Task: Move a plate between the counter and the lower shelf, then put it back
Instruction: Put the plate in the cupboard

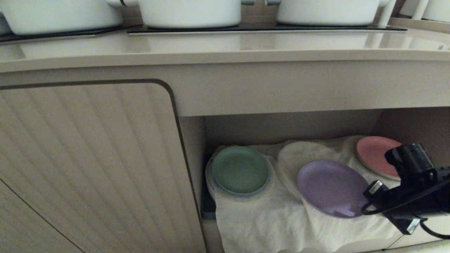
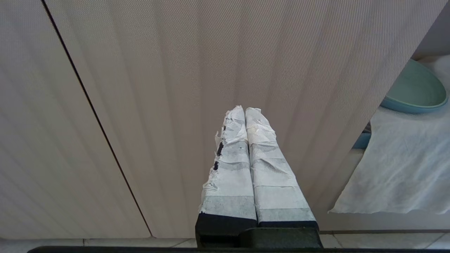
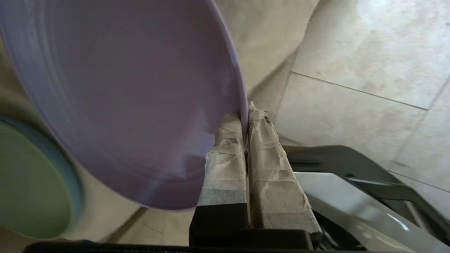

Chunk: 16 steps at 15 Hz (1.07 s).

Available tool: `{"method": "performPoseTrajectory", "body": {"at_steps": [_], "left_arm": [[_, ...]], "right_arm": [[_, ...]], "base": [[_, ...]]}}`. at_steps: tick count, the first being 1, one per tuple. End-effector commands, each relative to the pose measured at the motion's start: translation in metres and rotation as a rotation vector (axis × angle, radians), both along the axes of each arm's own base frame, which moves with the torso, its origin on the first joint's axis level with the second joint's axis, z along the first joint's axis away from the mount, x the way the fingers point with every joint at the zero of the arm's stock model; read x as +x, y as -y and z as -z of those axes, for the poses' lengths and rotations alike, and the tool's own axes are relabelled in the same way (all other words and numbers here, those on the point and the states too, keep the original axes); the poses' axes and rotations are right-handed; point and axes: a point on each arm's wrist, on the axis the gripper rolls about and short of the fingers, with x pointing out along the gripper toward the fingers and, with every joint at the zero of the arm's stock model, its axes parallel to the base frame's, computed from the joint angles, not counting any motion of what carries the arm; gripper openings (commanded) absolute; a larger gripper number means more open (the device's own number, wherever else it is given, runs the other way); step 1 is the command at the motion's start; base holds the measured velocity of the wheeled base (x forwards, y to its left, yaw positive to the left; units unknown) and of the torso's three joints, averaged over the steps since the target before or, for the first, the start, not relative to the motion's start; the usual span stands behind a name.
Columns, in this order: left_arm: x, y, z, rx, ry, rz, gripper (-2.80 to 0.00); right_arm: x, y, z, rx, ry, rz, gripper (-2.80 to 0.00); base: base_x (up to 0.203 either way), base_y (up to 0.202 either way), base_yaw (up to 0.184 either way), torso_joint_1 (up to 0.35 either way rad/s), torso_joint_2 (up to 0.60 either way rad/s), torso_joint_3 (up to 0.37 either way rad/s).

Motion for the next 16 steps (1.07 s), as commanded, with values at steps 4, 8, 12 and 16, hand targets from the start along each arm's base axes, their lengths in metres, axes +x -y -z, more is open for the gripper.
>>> {"method": "performPoseTrajectory", "body": {"at_steps": [4,8,12,16], "left_arm": [[0.000,0.000,0.000,-0.001,0.000,-0.001,-2.80],[0.000,0.000,0.000,-0.001,0.000,0.000,-2.80],[0.000,0.000,0.000,-0.001,0.000,0.000,-2.80],[0.000,0.000,0.000,-0.001,0.000,-0.001,-2.80]], "right_arm": [[0.018,-0.002,0.003,0.050,0.001,0.083,-2.80],[0.033,-0.002,0.004,0.077,0.009,0.143,-2.80],[0.049,-0.008,0.004,0.082,0.022,0.146,-2.80],[0.067,-0.010,0.011,0.073,0.028,0.207,-2.80]], "base": [[0.000,0.000,0.000,0.000,0.00,0.000],[0.000,0.000,0.000,0.000,0.00,0.000],[0.000,0.000,0.000,0.000,0.00,0.000],[0.000,0.000,0.000,0.000,0.00,0.000]]}}
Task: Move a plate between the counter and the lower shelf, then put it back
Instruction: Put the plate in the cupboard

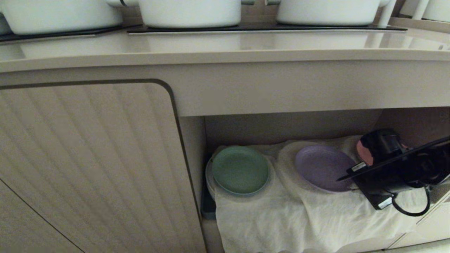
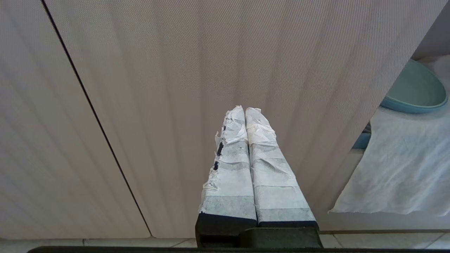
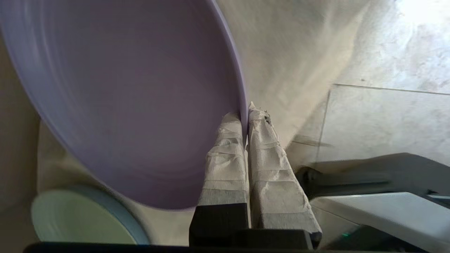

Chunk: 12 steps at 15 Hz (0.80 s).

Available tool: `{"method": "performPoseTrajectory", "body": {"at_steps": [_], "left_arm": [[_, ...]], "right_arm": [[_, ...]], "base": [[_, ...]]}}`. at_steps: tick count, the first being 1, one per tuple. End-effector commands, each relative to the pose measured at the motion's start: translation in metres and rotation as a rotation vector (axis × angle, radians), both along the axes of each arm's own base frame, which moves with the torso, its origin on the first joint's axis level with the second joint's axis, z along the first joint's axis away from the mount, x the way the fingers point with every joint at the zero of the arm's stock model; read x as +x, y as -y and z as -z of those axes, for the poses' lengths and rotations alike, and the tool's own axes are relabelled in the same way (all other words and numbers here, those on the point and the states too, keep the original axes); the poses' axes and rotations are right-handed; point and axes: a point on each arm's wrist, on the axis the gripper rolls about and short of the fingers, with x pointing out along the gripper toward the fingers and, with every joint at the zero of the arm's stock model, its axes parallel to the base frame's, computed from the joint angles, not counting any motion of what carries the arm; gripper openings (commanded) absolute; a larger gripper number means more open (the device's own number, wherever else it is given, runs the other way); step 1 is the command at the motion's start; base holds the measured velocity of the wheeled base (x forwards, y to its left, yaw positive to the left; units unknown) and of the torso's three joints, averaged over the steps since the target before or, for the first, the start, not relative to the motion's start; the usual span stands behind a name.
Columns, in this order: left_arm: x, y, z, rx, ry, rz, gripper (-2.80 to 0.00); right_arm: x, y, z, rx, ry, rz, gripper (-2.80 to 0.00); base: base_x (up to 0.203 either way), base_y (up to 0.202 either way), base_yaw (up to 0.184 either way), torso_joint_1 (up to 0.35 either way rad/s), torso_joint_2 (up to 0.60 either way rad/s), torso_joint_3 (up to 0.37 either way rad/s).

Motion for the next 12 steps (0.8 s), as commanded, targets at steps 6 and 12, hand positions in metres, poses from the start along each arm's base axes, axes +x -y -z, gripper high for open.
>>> {"method": "performPoseTrajectory", "body": {"at_steps": [6,12], "left_arm": [[0.000,0.000,0.000,-0.001,0.001,-0.002,-2.80],[0.000,0.000,0.000,-0.001,0.001,-0.002,-2.80]], "right_arm": [[0.023,-0.006,0.013,0.028,-0.012,0.038,-2.80],[0.029,-0.019,0.020,0.018,-0.021,0.008,-2.80]], "base": [[0.000,0.000,0.000,0.000,0.00,0.000],[0.000,0.000,0.000,0.000,0.00,0.000]]}}
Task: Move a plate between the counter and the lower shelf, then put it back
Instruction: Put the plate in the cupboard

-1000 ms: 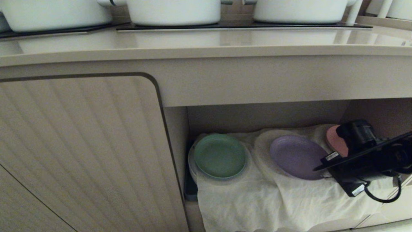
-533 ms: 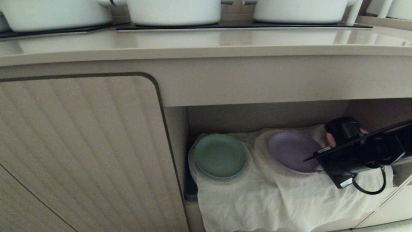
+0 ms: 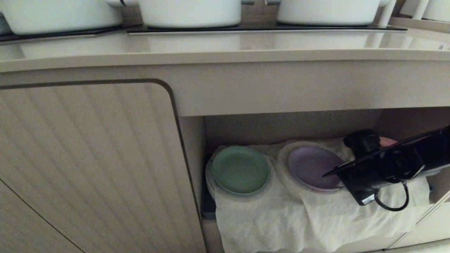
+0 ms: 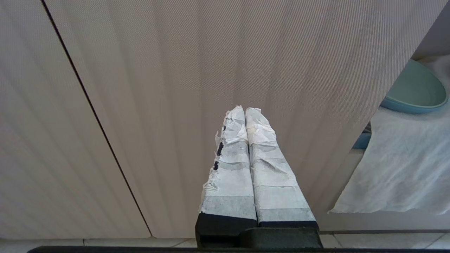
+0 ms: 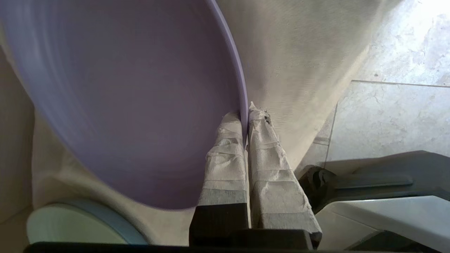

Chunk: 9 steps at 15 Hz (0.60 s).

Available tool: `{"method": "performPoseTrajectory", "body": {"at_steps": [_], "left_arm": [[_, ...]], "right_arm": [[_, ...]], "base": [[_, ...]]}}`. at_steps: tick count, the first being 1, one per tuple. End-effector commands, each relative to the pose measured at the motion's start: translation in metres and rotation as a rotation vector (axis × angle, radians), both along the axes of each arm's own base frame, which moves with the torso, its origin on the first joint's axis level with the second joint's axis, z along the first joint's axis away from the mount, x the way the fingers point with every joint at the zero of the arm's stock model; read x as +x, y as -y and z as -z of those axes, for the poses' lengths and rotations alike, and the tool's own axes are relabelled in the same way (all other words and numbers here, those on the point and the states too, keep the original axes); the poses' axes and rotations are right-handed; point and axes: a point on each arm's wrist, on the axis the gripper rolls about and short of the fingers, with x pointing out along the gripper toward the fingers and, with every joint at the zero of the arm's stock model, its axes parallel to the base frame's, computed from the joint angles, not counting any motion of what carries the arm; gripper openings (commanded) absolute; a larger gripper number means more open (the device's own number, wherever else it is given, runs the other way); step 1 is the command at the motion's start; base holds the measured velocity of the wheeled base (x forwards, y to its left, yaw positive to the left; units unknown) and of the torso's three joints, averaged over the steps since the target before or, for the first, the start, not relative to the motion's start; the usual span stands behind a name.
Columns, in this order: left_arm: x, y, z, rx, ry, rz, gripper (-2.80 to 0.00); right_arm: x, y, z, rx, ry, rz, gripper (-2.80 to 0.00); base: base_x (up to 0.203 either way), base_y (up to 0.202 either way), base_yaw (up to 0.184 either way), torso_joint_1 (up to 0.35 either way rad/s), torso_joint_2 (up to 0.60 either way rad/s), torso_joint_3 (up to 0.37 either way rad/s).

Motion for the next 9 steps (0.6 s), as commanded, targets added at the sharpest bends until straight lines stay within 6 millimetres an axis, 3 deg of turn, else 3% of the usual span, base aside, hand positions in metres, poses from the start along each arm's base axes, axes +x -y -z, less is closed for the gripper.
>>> {"method": "performPoseTrajectory", "body": {"at_steps": [1,9], "left_arm": [[0.0000,0.0000,-0.0001,-0.001,0.001,0.000,-2.80],[0.0000,0.0000,0.0000,-0.001,0.000,0.000,-2.80]], "right_arm": [[0.0059,-0.0065,0.0009,0.005,0.008,-0.007,-2.80],[0.0148,-0.0089,0.0083,-0.004,0.000,0.012,-2.80]], "base": [[0.000,0.000,0.000,0.000,0.00,0.000],[0.000,0.000,0.000,0.000,0.00,0.000]]}}
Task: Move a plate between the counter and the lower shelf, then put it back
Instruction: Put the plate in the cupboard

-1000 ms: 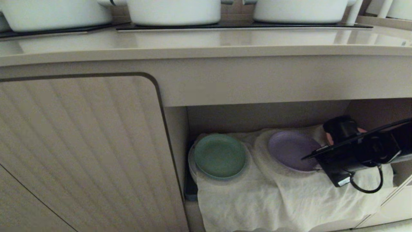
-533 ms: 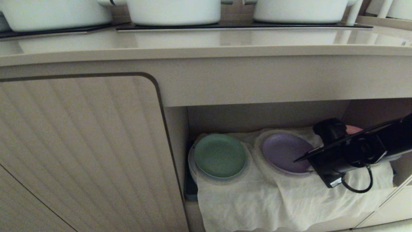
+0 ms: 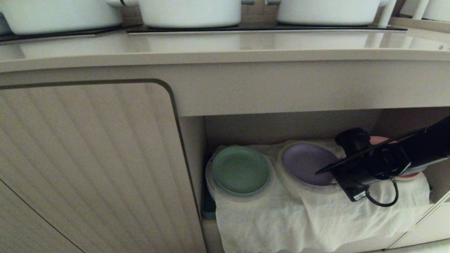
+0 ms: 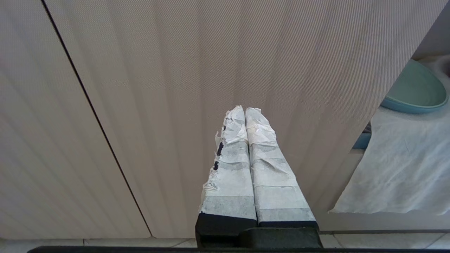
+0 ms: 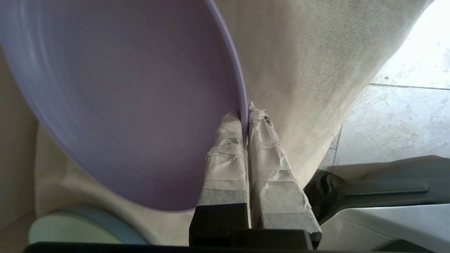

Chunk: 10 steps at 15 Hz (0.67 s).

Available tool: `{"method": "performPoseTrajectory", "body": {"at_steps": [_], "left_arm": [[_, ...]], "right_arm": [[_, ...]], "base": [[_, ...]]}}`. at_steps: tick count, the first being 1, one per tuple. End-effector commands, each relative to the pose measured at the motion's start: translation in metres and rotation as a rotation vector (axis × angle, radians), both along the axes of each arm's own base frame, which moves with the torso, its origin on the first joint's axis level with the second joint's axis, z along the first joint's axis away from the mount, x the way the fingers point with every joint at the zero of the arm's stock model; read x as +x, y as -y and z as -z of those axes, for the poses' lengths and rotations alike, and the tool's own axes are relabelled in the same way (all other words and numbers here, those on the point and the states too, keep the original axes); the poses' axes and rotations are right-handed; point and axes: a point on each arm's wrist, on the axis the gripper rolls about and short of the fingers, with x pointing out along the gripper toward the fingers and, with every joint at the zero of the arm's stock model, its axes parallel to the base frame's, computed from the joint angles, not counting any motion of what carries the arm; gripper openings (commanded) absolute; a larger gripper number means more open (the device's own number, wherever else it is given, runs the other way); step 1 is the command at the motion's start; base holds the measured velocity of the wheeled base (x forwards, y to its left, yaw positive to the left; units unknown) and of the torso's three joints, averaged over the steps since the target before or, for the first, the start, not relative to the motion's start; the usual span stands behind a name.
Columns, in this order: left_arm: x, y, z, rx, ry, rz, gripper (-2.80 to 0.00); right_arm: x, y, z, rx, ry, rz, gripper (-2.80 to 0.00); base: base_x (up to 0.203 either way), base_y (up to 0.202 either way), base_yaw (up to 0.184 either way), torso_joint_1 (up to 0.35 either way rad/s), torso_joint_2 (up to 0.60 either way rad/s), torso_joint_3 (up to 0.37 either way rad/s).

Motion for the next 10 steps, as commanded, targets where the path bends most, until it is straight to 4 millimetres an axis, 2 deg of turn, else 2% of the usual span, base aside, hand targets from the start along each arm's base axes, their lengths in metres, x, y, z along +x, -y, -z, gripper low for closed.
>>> {"method": "performPoseTrajectory", "body": {"at_steps": [1,10], "left_arm": [[0.0000,0.0000,0.0001,-0.001,0.000,-0.001,-2.80],[0.0000,0.0000,0.0000,-0.001,0.001,-0.001,-2.80]], "right_arm": [[0.0005,0.0006,0.0039,-0.001,-0.012,0.010,-2.80],[0.0007,0.0048,0.0074,-0.018,-0.021,0.030,-2.80]], "base": [[0.000,0.000,0.000,0.000,0.00,0.000],[0.000,0.000,0.000,0.000,0.00,0.000]]}}
